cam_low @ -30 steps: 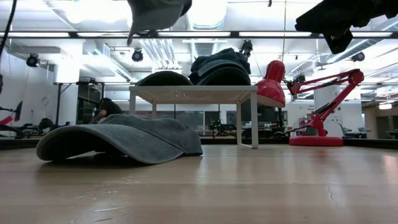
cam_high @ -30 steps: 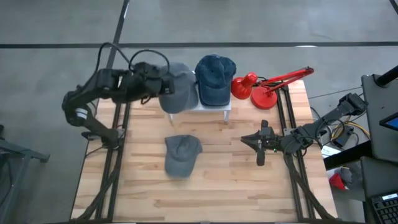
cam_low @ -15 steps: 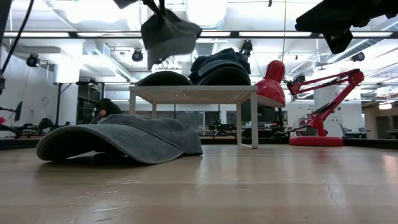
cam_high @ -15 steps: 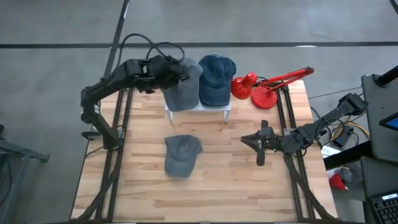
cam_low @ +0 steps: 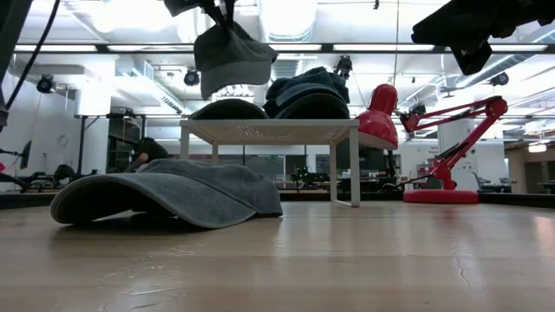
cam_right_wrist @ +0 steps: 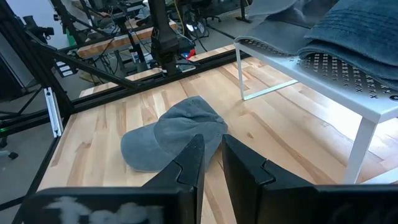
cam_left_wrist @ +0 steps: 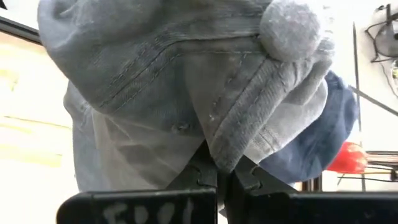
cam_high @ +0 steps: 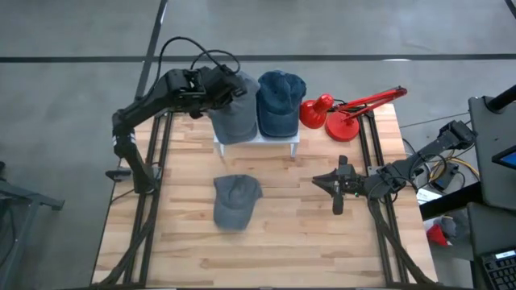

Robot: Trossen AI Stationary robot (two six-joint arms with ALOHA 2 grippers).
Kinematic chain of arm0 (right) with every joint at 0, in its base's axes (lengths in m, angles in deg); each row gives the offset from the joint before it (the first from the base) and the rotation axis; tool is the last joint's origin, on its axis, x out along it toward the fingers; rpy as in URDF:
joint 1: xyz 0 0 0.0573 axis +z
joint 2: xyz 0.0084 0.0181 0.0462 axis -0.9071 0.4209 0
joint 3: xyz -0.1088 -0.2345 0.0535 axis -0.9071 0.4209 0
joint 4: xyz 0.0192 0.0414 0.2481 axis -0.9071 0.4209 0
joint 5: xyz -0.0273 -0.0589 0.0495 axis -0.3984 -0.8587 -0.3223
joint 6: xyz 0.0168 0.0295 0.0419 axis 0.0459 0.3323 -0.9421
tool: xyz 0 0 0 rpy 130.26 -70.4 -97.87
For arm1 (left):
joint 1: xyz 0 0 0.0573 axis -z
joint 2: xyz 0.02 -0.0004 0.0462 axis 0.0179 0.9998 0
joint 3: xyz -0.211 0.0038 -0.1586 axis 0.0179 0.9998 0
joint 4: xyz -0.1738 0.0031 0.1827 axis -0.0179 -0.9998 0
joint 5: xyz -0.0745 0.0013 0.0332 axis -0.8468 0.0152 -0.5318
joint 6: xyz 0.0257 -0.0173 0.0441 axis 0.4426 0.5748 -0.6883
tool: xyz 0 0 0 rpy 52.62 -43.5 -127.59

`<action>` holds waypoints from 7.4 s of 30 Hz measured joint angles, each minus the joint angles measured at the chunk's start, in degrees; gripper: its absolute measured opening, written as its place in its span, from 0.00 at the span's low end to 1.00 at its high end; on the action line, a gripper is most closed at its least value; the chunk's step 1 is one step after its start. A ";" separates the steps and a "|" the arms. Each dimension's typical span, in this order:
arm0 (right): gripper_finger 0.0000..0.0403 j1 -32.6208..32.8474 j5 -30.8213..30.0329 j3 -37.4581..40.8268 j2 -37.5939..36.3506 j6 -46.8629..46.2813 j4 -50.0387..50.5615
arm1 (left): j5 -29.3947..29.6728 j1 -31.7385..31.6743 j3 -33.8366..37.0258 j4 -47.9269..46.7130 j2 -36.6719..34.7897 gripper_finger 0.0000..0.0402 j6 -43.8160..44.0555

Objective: Pick & Place hat
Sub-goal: Stack the bottom gray cap on the gray cap, then stack the gray cap on the gray cap

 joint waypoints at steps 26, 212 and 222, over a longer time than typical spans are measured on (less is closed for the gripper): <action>0.13 0.00 0.02 0.02 0.00 0.00 0.07 | -0.62 -2.08 -4.20 -8.18 5.26 0.00 5.36; 0.13 0.02 0.02 0.01 0.00 0.02 0.37 | -26.15 31.01 54.34 39.19 5.56 0.02 13.11; 0.13 0.02 0.00 0.02 0.00 0.88 0.44 | -17.77 36.95 27.40 4.48 1.87 0.01 18.10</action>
